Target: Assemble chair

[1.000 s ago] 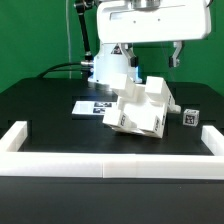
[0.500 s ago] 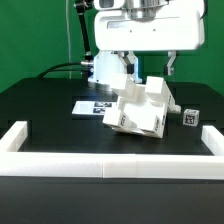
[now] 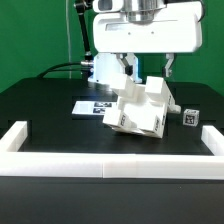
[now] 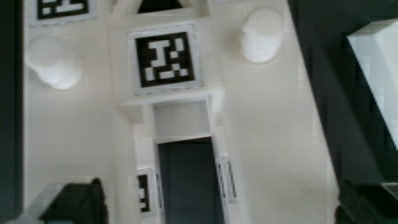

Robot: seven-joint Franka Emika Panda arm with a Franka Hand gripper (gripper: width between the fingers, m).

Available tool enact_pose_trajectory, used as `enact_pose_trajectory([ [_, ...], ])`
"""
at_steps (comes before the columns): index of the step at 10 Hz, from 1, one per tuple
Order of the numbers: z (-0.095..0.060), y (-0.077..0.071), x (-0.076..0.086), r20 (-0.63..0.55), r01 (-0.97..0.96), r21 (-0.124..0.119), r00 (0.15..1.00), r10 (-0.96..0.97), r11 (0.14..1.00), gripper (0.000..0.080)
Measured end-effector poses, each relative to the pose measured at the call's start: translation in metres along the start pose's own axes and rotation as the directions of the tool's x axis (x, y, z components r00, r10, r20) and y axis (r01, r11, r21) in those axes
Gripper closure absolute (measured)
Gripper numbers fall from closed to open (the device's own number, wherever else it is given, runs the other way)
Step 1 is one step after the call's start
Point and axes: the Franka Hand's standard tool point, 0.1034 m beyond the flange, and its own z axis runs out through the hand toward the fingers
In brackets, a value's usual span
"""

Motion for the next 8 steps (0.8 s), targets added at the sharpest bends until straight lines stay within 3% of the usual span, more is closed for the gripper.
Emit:
enact_pose_trajectory([
  [5, 0.008, 0.011, -0.001, 0.012, 0.037, -0.012, 0.999, -0.037, 0.999, 0.0151],
  [8, 0.012, 0.011, 0.010, 0.005, 0.038, -0.021, 0.999, -0.038, 0.999, 0.0151],
])
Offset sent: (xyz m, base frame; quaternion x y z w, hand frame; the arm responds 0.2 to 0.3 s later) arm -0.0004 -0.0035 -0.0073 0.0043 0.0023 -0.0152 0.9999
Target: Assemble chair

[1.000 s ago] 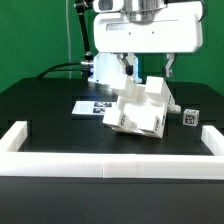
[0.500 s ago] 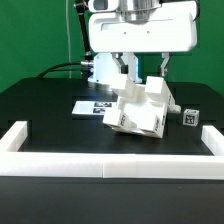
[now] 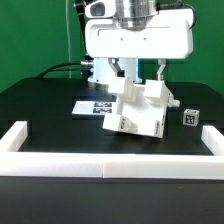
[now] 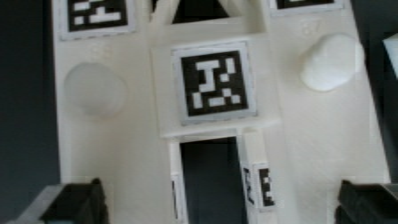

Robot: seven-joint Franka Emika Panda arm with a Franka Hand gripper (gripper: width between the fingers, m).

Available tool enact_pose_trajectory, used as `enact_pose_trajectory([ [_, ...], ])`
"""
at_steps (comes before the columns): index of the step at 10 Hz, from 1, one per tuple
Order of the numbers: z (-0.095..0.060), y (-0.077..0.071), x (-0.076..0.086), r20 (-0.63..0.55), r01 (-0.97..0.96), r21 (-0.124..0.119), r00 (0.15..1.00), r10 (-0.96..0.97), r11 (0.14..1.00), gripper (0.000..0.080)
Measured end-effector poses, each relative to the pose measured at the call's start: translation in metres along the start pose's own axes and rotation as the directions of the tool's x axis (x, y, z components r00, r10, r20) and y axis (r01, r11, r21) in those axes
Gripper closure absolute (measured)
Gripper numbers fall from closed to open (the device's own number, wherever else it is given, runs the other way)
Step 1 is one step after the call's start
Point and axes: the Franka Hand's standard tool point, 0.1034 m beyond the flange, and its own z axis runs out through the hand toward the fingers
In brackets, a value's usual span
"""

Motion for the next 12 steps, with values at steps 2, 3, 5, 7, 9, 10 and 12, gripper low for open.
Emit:
enact_pose_trajectory([
  [2, 0.004, 0.000, 0.008, -0.002, 0.000, -0.008, 1.000, 0.000, 1.000, 0.0151],
  [3, 0.007, -0.001, 0.010, -0.002, 0.000, -0.012, 1.000, 0.000, 1.000, 0.0151],
  [5, 0.009, -0.003, 0.020, -0.019, 0.002, -0.016, 1.000, -0.003, 1.000, 0.0151],
  [7, 0.008, -0.005, 0.027, -0.041, 0.003, -0.014, 0.999, -0.004, 1.000, 0.0151],
  [9, 0.008, -0.007, 0.035, -0.054, 0.003, -0.014, 0.999, -0.004, 1.000, 0.0151],
  [10, 0.007, -0.007, 0.037, -0.056, 0.002, -0.014, 0.998, -0.003, 1.000, 0.0151],
  [12, -0.001, -0.009, 0.039, -0.038, -0.001, -0.009, 0.999, 0.001, 1.000, 0.0151],
])
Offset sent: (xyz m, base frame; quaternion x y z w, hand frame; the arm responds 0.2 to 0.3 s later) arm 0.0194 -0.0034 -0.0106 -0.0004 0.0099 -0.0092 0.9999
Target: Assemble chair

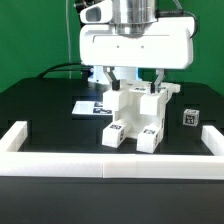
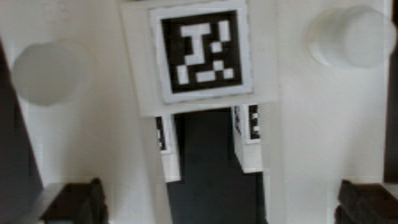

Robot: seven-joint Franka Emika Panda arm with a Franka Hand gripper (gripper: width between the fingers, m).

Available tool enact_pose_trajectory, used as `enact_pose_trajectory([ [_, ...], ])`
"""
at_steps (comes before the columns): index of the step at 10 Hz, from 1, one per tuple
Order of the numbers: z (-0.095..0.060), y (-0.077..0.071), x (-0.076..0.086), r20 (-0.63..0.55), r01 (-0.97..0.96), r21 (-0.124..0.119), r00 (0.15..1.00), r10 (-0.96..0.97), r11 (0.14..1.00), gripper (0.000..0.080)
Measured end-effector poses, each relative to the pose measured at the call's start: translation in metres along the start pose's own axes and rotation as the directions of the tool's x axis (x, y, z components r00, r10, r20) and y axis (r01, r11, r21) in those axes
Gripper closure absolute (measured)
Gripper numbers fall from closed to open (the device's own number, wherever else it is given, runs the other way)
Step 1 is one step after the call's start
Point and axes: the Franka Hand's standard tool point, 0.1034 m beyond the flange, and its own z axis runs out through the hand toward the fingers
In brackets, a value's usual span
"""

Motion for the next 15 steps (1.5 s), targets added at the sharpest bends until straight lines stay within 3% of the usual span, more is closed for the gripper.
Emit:
enact_pose_trajectory([
  [4, -0.027, -0.012, -0.009, 0.007, -0.011, 0.035, 1.000, 0.011, 0.999, 0.0151],
  [5, -0.031, -0.017, -0.019, 0.010, -0.057, 0.043, 0.998, 0.057, 0.997, 0.0151],
  [6, -0.035, -0.033, -0.037, 0.013, -0.130, 0.052, 0.992, 0.129, 0.990, 0.0151],
  [7, -0.033, -0.050, -0.058, 0.011, -0.176, 0.057, 0.984, 0.176, 0.983, 0.0151],
  [12, -0.030, -0.056, -0.056, 0.008, -0.184, 0.054, 0.983, 0.184, 0.981, 0.0151],
  [14, -0.027, -0.074, -0.088, 0.021, -0.256, 0.050, 0.967, 0.255, 0.965, 0.0151],
  [15, -0.028, -0.080, -0.095, 0.025, -0.266, 0.051, 0.964, 0.265, 0.963, 0.0151],
])
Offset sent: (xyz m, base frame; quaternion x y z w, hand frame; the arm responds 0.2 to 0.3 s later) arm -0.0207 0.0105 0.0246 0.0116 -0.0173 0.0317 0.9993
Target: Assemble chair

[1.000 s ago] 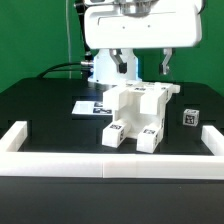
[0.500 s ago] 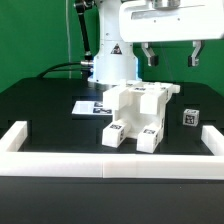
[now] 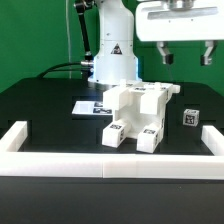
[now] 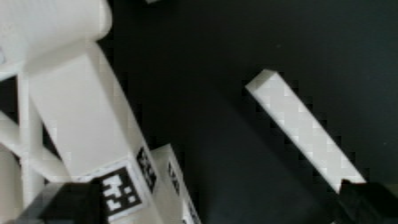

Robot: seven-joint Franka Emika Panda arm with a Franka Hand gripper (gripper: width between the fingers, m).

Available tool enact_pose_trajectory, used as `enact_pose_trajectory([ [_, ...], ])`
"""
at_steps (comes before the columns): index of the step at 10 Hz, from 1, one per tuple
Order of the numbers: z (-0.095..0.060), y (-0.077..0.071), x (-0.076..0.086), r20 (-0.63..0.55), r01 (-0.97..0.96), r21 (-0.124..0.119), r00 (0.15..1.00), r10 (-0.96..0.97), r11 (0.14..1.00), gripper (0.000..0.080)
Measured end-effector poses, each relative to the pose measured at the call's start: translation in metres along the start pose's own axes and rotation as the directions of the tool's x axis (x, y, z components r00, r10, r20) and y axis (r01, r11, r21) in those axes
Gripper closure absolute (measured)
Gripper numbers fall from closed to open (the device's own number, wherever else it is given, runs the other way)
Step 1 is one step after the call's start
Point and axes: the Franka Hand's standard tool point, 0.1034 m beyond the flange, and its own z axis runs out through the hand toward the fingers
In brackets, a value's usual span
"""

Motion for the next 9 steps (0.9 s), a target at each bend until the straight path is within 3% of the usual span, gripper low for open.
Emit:
enact_pose_trajectory([
  [2, 0.005, -0.011, -0.016, -0.002, -0.043, -0.003, 0.999, 0.043, 0.999, 0.0151],
  [6, 0.007, -0.012, -0.018, -0.004, -0.054, -0.006, 0.999, 0.054, 0.999, 0.0151],
  [9, 0.023, -0.023, -0.046, -0.002, -0.048, -0.037, 0.999, 0.048, 0.998, 0.0151],
])
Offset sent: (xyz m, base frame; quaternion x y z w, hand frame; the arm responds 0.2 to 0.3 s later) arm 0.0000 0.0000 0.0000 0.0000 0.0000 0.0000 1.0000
